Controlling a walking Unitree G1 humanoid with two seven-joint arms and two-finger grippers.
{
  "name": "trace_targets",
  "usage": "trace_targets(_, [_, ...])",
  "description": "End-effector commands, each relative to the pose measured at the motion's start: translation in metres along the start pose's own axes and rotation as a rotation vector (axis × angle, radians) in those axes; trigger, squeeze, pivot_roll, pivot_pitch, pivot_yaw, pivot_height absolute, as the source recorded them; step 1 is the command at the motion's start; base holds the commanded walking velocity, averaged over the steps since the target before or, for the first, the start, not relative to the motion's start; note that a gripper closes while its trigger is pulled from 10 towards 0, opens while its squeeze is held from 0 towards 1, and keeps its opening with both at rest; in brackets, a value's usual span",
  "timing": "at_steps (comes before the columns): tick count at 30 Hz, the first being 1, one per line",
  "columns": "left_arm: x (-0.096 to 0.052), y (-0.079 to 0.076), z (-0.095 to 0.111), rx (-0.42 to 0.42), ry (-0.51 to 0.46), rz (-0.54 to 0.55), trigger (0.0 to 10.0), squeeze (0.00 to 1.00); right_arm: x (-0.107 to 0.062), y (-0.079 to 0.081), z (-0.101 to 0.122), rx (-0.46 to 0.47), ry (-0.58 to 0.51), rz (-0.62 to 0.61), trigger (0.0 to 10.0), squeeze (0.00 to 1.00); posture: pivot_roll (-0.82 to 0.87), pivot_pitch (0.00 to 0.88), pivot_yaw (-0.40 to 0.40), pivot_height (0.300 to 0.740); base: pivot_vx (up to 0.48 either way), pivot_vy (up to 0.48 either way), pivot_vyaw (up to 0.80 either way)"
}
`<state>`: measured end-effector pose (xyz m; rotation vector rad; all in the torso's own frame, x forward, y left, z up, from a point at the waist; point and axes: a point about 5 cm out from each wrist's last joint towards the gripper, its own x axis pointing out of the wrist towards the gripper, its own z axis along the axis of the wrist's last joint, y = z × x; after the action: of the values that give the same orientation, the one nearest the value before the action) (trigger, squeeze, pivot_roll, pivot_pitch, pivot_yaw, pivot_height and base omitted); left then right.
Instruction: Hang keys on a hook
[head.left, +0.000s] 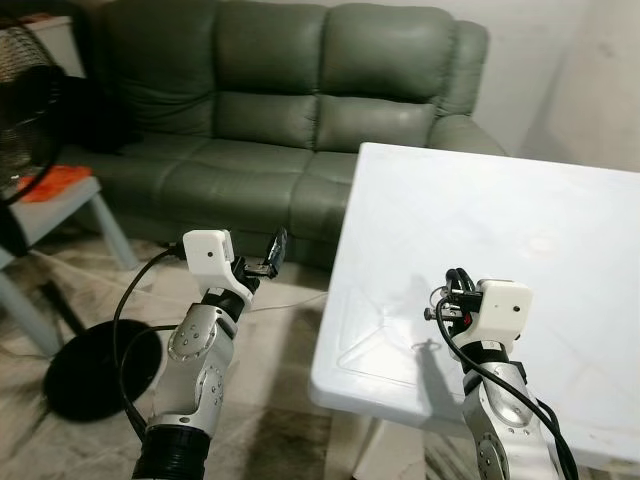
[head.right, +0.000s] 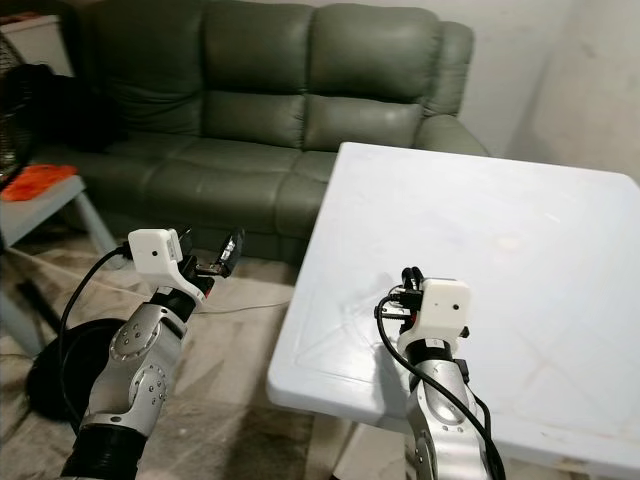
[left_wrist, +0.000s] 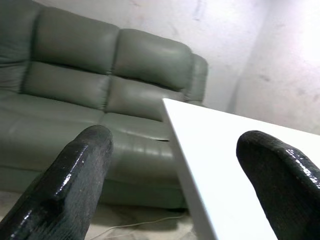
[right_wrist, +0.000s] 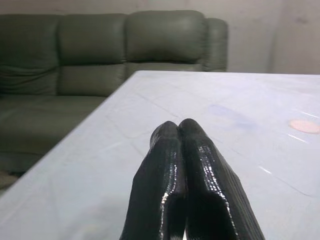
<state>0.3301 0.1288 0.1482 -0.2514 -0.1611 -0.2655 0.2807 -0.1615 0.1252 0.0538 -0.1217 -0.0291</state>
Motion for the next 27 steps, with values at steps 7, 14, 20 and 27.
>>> trace_targets(7, [0.0006, 0.0083, 0.0021, -0.012, 0.006, 0.024, 10.0, 0.00, 0.0004, 0.0040, -0.0007, -0.002, 0.003, -0.003, 10.0, 0.00, 0.00, 0.000, -0.003, 0.740, 0.000, 0.411, -0.78])
trace_targets(14, [0.0013, 0.0123, 0.0024, -0.010, 0.014, 0.062, 10.0, 0.00, 0.0017, 0.0044, -0.0013, -0.002, 0.004, -0.007, 10.0, 0.00, 0.00, 0.000, -0.002, 0.740, 0.000, 0.262, -0.78])
trace_targets(20, [0.0013, 0.0114, -0.0009, -0.036, 0.042, 0.089, 10.0, 0.00, 0.0009, 0.0048, -0.0020, -0.005, 0.008, -0.006, 10.0, 0.00, -0.01, 0.000, -0.003, 0.740, 0.000, 0.000, -0.78])
trace_targets(27, [0.0012, 0.0102, -0.0046, -0.025, 0.067, 0.109, 10.0, 0.00, 0.0008, 0.0054, -0.0025, -0.008, 0.010, -0.002, 10.0, 0.00, -0.01, 0.000, -0.007, 0.740, 0.000, 0.000, -0.78])
